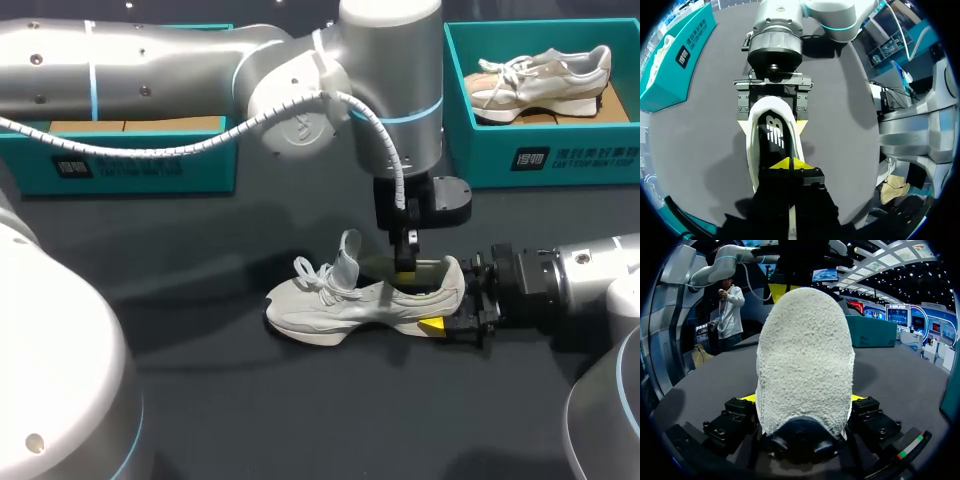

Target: Take the shoe out of the shoebox, open the shoe tongue, remove and reinsert the insole, then place the shoe into the shoebox

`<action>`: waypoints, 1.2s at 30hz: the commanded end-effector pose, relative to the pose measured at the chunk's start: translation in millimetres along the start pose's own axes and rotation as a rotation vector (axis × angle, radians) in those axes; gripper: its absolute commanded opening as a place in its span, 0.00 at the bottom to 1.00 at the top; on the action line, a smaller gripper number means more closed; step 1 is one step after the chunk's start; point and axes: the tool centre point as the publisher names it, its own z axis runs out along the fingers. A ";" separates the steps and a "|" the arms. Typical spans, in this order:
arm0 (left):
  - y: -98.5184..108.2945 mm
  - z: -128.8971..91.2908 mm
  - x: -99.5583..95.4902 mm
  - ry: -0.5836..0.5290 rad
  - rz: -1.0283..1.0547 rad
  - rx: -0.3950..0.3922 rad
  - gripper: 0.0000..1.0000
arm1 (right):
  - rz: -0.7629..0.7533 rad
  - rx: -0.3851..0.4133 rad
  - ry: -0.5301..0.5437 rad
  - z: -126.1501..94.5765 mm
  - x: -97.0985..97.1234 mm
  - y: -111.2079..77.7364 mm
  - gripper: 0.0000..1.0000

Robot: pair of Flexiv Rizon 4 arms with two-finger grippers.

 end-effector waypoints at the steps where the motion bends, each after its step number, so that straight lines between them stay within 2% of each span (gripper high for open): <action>1: -2.8 9.6 -5.1 0.021 0.000 -0.007 0.00 | -0.001 0.003 0.000 -0.3 0.6 0.2 0.00; 9: -1.0 24.9 -10.9 0.040 -0.038 -0.034 0.00 | -0.001 0.003 0.000 -0.3 0.6 0.2 0.00; 18: 12.9 39.7 -13.8 0.071 -0.055 -0.091 0.00 | -0.001 0.003 0.000 -0.3 0.6 0.2 0.00; 25: 30.7 42.1 -7.5 0.093 -0.016 -0.109 0.00 | -0.001 0.003 0.000 -0.3 0.6 0.2 0.00; 35: 44.5 50.4 2.0 0.051 0.020 -0.102 0.00 | -0.001 0.003 0.000 -0.3 0.6 0.2 0.00; 36: 45.0 51.7 2.2 0.038 0.019 -0.101 0.02 | -0.001 0.003 0.000 -0.3 0.6 0.2 0.00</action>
